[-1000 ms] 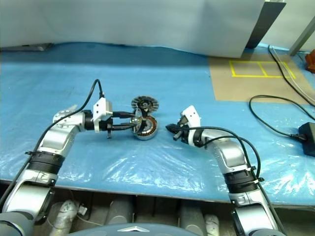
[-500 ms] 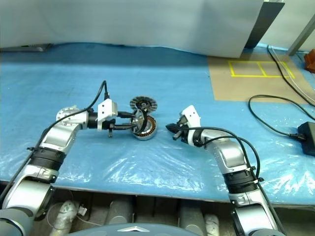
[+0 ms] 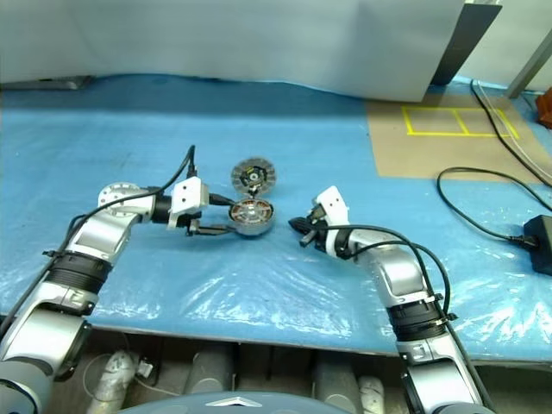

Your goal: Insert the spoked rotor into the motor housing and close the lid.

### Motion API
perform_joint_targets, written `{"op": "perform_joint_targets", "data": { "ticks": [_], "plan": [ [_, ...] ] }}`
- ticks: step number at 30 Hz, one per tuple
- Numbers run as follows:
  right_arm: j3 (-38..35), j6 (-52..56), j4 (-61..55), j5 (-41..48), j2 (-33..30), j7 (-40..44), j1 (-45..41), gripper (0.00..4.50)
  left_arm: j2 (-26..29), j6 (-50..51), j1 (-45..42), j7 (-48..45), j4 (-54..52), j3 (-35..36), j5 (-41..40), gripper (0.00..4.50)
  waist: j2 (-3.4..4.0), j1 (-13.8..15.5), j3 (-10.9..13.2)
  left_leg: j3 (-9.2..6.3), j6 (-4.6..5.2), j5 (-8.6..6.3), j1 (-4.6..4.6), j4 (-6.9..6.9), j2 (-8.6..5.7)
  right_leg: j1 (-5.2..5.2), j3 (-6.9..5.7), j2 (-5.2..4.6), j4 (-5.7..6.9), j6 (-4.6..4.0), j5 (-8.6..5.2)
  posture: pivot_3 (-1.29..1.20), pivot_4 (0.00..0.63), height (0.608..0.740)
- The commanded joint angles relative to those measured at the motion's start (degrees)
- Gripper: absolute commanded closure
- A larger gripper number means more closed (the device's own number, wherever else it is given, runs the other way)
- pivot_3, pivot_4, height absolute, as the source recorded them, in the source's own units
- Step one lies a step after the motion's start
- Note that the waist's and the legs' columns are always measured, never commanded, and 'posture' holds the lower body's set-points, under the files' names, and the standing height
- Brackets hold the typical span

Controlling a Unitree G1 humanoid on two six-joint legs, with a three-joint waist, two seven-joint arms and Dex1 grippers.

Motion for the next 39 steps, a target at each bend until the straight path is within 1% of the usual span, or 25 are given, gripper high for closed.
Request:
{"op": "perform_joint_targets", "data": {
  "ticks": [1, 3, 5, 10, 14, 17, 18, 20, 23, 24, 27, 28, 31, 32, 36, 39],
  "plan": [
    [-0.5, -1.8, -0.5, 0.3, 0.1, 0.9, 0.4, 4.50, 0.0, 2.7, -0.1, -0.3, -4.4, 4.6, -6.3, 1.57, 0.00, 0.0, 0.0, 0.00, 0.00, 0.00, -0.01, 0.00, 0.00, 0.00, 0.00, 0.00, 0.00, 0.00, 0.00, 0.00, 0.150, 0.740],
    [-1.4, -1.9, -0.6, 1.1, 0.4, 1.2, 0.4, 4.50, 0.4, 5.0, 1.5, -1.0, -7.7, 6.4, -9.9, 1.57, 0.00, 0.0, 0.0, 0.00, 0.00, 0.00, -0.02, 0.00, 0.01, -0.01, -0.01, 0.00, 0.00, -0.01, 0.00, 0.00, 0.150, 0.740],
    [-2.3, -2.1, -1.1, 2.3, 0.7, 2.1, -0.3, 4.50, 2.5, 8.4, 4.6, -2.6, -11.7, 7.8, -12.7, 1.57, 0.00, -0.3, 0.0, 0.01, 0.00, 0.00, -0.02, -0.02, 0.00, -0.03, 0.00, 0.01, -0.02, -0.01, 0.00, 0.00, 0.150, 0.740],
    [-3.7, 1.0, -4.1, 7.4, 1.6, 4.5, -3.7, 4.50, 6.4, 11.3, 11.2, -1.2, -14.4, 10.6, -13.5, 1.57, 0.01, -0.8, 0.0, 0.02, 0.00, 0.00, 0.01, -0.09, 0.02, -0.07, 0.01, 0.03, -0.01, -0.02, -0.02, 0.00, 0.150, 0.740],
    [-2.6, 3.0, -1.0, 9.1, 5.5, 4.5, -9.0, 4.50, 5.6, 11.4, 14.9, 3.7, -13.1, 13.4, -13.6, 1.57, 0.01, -1.3, 0.0, 0.01, 0.00, 0.00, 0.02, -0.03, 0.04, -0.06, 0.01, 0.03, 0.00, -0.23, -0.13, 0.00, 0.150, 0.740],
    [-0.8, 1.3, 5.4, 7.1, 9.3, 4.1, -13.1, 4.50, 3.9, 15.2, 16.7, 6.9, -13.8, 15.3, -16.2, 1.57, 0.01, -1.5, 0.0, 0.02, 0.00, 0.00, 0.04, -0.02, 0.03, -0.04, 0.02, 0.03, 0.01, -0.24, -0.14, 0.00, 0.150, 0.740],
    [-0.3, -0.8, 8.9, 5.2, 10.6, 3.0, -14.8, 4.50, 3.4, 15.4, 16.9, 7.9, -14.1, 15.7, -16.4, 1.57, 0.00, -1.4, 0.0, 0.02, 0.00, 0.00, 0.03, -0.02, 0.03, -0.05, 0.01, 0.03, 0.01, -0.24, -0.14, 0.00, 0.150, 0.740],
    [1.5, -3.4, 13.6, 3.0, 12.2, 3.7, -17.3, 4.50, 2.9, 16.3, 17.1, 9.8, -15.2, 16.2, -16.5, 1.57, 0.00, -1.3, 0.0, 0.02, 0.00, 0.00, 0.00, -0.02, 0.03, -0.05, -0.01, 0.02, 0.00, -0.24, -0.14, 0.00, 0.150, 0.740],
    [4.3, -6.5, 17.4, 0.5, 13.7, 6.0, -19.6, 4.50, 2.5, 17.4, 17.4, 11.7, -16.3, 17.1, -17.2, 1.57, 0.00, -1.3, 0.0, -0.01, 0.00, 0.00, -0.13, -0.03, 0.03, -0.07, -0.06, 0.03, -0.04, -0.21, -0.12, 0.00, 0.150, 0.740],
    [4.6, -7.5, 18.5, 0.0, 14.2, 6.4, -20.2, 4.50, 2.5, 17.3, 17.5, 12.0, -16.3, 17.2, -17.1, 1.57, 0.00, -1.4, 0.0, -0.02, 0.00, 0.00, -0.15, -0.04, 0.03, -0.08, -0.07, 0.03, -0.05, -0.04, -0.02, 0.00, 0.150, 0.740],
    [5.0, -8.7, 21.5, -0.9, 15.1, 7.4, -21.4, 4.50, 2.6, 17.2, 18.0, 12.5, -16.3, 17.3, -17.1, 1.57, 0.00, -1.5, 0.0, -0.02, 0.00, 0.00, -0.14, -0.07, 0.04, -0.11, -0.06, 0.04, -0.06, -0.03, -0.01, 0.00, 0.150, 0.740],
    [6.5, -9.8, 23.4, -3.0, 14.9, 7.4, -21.5, 4.50, 2.6, 17.1, 18.1, 12.7, -16.3, 17.3, -17.0, 1.57, -0.01, -1.5, 0.0, -0.02, 0.00, 0.00, -0.13, -0.07, 0.04, -0.11, -0.06, 0.04, -0.06, -0.02, -0.01, 0.00, 0.150, 0.740],
    [15.1, -16.4, 30.2, -13.9, 12.7, 6.1, -20.6, 4.50, 2.4, 16.7, 18.1, 13.4, -16.0, 17.0, -16.6, 1.57, -0.02, -1.5, 0.0, -0.02, 0.00, 0.00, -0.07, -0.04, 0.04, -0.07, -0.06, 0.03, -0.03, -0.03, -0.02, 0.00, 0.150, 0.740],
    [15.7, -17.0, 30.8, -14.7, 12.6, 6.6, -19.8, 4.50, 2.4, 15.9, 17.5, 13.8, -15.1, 16.7, -15.9, 1.57, -0.02, -1.5, 0.0, -0.01, 0.00, 0.00, -0.04, -0.03, 0.03, -0.05, -0.04, 0.02, -0.01, -0.04, -0.03, 0.00, 0.150, 0.740],
    [12.3, -15.7, 29.7, -12.5, 12.9, 6.9, -19.0, 4.50, 2.4, 13.1, 12.7, 14.5, -9.6, 16.1, -13.5, 1.57, -0.10, -1.4, -0.1, 0.00, 0.00, -0.01, 0.34, -0.06, 0.03, 0.32, -0.01, 0.02, -0.01, -0.24, -0.15, 0.00, 0.150, 0.740],
    [8.9, -14.2, 26.9, -9.4, 12.8, 8.3, -18.7, 4.50, 1.7, 10.3, 5.7, 15.1, -1.8, 15.2, -11.1, 1.57, -0.10, -1.1, -0.1, 0.00, 0.00, -0.01, 0.35, 0.02, 0.00, 0.35, 0.01, -0.02, -0.02, -0.24, -0.15, 0.00, 0.150, 0.740]
  ]
}}
